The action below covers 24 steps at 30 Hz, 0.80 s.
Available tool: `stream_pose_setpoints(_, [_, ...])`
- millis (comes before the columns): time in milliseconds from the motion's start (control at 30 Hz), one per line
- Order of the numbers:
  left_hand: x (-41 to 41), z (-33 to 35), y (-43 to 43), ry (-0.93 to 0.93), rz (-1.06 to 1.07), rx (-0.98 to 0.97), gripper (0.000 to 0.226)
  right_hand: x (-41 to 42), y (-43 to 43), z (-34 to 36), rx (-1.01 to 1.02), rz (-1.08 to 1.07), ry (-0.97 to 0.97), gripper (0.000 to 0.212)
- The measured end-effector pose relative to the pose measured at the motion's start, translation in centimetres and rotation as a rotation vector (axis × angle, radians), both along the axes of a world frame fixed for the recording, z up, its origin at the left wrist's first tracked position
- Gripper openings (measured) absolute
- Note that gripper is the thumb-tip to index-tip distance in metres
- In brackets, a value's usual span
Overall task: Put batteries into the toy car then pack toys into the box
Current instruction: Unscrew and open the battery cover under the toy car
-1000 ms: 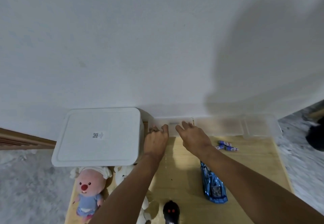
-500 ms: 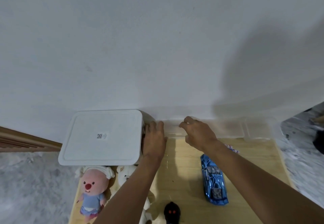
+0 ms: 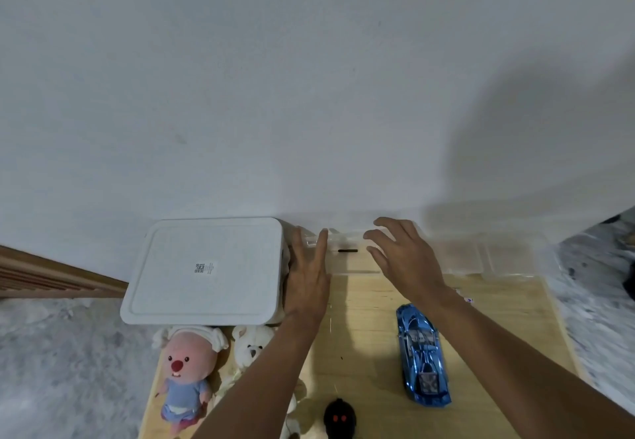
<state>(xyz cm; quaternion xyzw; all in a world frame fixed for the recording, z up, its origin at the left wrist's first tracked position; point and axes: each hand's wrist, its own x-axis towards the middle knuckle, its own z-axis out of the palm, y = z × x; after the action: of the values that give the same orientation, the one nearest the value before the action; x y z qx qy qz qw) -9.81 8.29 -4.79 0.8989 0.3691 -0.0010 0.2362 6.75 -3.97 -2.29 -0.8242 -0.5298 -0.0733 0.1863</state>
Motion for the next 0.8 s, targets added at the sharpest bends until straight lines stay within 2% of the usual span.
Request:
stream_pose_setpoints(67, [0.0,0.6,-0.5,0.035,0.074,0.027,0.106,0.2,-0.5,-0.2,-0.083,0.015,-0.051,0.038])
stream_pose_setpoints(200, [0.1,-0.2,-0.5,0.041,0.081,0.131,0.115,-0.1,-1.3,-0.4,-0.271,-0.032,-0.037,0.083])
stream_pose_setpoints(333, [0.1,-0.2,-0.4,0.031,0.095,0.104,0.119,-0.7,-1.1,-0.4,-0.314,-0.067,-0.039,0.095])
stream_pose_setpoints(433, [0.0,0.4,-0.5,0.024,0.090,0.080,0.118,-1.1,-0.9,-0.5,-0.276,-0.079,-0.059,0.087])
stream_pose_setpoints(533, [-0.3,0.2,-0.5,0.006,0.077,0.104,0.123,-2.0,-1.0,-0.9,-0.086,0.019,-0.114,0.055])
stream_pose_setpoints(600, [-0.4,0.1,-0.6,-0.003,0.073,0.107,0.128,-2.8,-0.5,-1.5,-0.049,0.102,-0.114,0.037])
stream_pose_setpoints(667, [-0.3,0.4,-0.6,0.004,0.078,0.089,0.128,-3.4,0.7,-1.6,-0.171,0.106,-0.008,0.032])
stream_pose_setpoints(733, [-0.3,0.7,-0.7,0.017,0.080,0.062,0.124,-3.6,2.3,-1.4,-0.374,0.073,0.084,0.032])
stream_pose_setpoints(800, [-0.2,0.8,-0.6,0.015,0.072,0.062,0.117,-3.5,3.7,-1.3,-0.502,0.074,0.100,0.041])
